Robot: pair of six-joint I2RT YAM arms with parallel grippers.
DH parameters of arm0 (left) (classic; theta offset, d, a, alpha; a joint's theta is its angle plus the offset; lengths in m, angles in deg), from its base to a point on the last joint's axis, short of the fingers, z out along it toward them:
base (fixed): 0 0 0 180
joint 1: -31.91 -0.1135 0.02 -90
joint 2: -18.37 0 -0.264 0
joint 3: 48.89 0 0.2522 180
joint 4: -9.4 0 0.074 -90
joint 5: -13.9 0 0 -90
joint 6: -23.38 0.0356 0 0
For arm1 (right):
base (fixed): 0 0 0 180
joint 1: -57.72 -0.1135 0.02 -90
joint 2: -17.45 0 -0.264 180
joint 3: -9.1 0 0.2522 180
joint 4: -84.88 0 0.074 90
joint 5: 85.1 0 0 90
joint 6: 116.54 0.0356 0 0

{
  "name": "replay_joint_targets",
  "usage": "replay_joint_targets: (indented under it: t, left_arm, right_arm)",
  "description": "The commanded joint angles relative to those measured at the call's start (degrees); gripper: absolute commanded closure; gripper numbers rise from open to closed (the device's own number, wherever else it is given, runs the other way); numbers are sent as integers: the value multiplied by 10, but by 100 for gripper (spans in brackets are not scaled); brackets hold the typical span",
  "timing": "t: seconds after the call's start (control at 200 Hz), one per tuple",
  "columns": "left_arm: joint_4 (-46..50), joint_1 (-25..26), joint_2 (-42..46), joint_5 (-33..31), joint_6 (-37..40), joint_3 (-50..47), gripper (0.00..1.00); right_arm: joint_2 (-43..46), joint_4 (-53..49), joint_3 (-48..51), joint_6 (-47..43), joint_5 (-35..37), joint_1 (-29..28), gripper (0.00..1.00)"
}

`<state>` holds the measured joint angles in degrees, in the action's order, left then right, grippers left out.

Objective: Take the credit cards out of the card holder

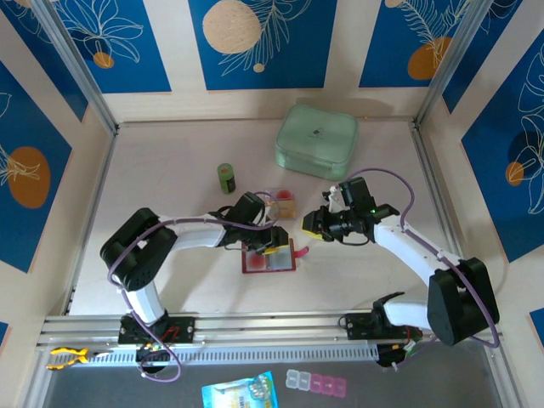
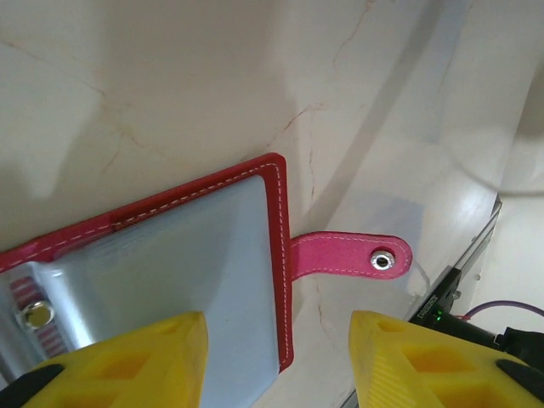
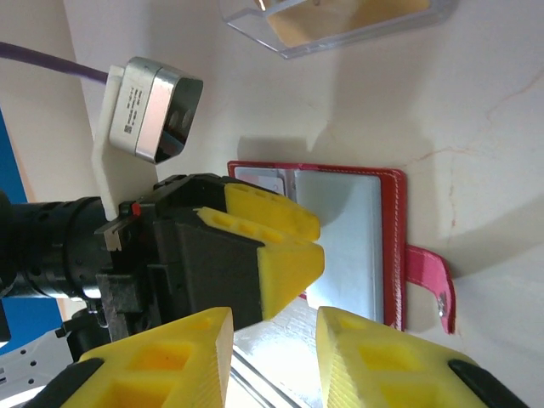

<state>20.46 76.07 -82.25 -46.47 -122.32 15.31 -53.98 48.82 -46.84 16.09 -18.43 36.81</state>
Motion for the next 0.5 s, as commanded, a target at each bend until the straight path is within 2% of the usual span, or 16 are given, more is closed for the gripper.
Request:
replay_joint_targets:
  t: [0.0, 0.225, 0.495]
  left_arm:
    - [-6, 6, -4, 12, -5, 16, 52]
    - [14, -4, 25, -2, 7, 6, 55]
    - [27, -36, 83, -22, 22, -44, 60]
  right_arm:
    - [12, -15, 12, -5, -17, 2, 67]
    - [-15, 17, 18, 13, -26, -20, 69]
    - [-87, 49, -15, 31, -16, -88, 73]
